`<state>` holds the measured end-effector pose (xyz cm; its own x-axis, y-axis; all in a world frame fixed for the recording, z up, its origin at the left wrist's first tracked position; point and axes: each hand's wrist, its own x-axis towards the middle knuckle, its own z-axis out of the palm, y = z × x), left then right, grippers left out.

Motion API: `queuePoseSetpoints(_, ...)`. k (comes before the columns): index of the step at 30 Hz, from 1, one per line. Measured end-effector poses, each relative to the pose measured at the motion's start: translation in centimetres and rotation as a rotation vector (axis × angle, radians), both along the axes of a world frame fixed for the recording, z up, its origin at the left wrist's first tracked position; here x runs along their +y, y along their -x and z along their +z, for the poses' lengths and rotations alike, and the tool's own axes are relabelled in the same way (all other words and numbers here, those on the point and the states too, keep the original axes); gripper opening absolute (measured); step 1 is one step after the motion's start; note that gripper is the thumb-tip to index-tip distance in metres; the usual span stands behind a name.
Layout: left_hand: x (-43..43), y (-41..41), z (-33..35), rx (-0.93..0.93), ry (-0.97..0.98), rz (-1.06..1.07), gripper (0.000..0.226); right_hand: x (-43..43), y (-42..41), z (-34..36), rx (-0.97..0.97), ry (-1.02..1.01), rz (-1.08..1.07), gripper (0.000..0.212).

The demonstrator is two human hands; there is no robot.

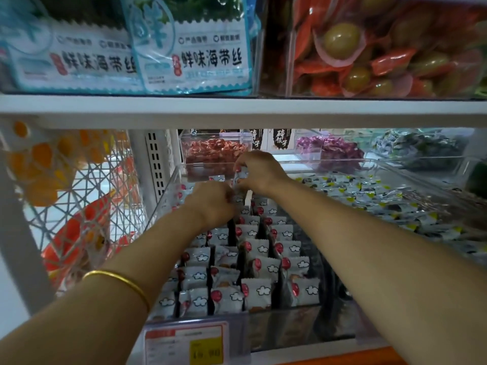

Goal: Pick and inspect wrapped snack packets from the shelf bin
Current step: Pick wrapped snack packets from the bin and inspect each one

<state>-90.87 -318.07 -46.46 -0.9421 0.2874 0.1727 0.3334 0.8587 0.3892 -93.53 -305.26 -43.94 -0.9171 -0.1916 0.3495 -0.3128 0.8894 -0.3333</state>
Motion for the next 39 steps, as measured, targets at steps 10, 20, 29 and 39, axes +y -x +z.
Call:
queuePoseSetpoints(10, -0.2, -0.7, 0.1, -0.038, -0.02, 0.027, 0.021, 0.0, 0.9, 0.3, -0.031, 0.077, -0.079, 0.02)
queuePoseSetpoints(20, -0.5, -1.8, 0.5, 0.004, 0.043, 0.054, 0.028, -1.0, 3.3, -1.9, -0.069, -0.217, -0.182, 0.019)
queuePoseSetpoints(29, -1.5, -3.7, 0.4, 0.14, -0.104, 0.07, 0.019, -1.6, 0.0, 0.0, 0.33, 0.174, -0.247, 0.013)
queuePoseSetpoints(39, -1.5, -11.9, 1.3, 0.25, -0.307, 0.093, 0.059, -0.2, -14.8, -1.1, 0.277, 0.994, -0.075, 0.021)
